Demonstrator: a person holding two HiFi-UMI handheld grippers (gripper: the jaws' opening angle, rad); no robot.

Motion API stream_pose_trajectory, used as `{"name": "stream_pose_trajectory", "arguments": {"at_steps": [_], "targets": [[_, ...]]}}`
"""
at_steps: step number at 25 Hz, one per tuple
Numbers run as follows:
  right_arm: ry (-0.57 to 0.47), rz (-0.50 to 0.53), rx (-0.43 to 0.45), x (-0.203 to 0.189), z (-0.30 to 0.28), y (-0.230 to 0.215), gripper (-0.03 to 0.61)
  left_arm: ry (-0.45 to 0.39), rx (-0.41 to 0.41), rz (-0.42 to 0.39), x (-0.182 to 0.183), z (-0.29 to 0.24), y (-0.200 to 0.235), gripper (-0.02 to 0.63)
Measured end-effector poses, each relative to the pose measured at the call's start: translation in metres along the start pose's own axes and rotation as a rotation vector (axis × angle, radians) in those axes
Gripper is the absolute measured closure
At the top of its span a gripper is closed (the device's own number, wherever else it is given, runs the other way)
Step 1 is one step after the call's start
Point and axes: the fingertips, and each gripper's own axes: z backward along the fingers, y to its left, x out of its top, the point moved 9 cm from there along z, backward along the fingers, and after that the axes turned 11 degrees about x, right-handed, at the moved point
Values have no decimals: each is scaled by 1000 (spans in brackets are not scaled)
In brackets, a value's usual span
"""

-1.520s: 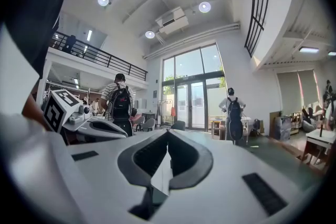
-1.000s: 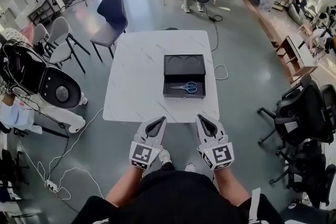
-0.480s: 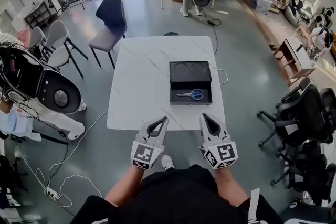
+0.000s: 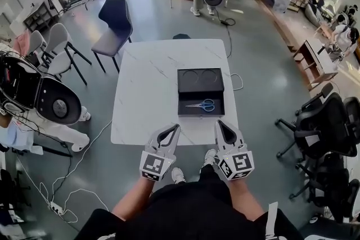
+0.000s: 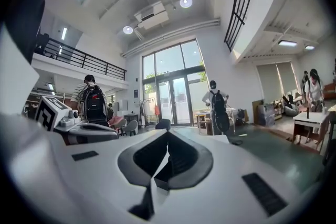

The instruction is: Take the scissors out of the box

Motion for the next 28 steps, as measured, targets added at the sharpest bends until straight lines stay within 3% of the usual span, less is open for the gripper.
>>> {"name": "stream_pose_trajectory", "arguments": {"at_steps": [13,28], "targets": [[21,-4,129,2,-48,-87,571,27,149,92,13,-78,3,604],[65,30,355,-3,-77,-142,571,67,293,98,19,-130,-17,604]]}}
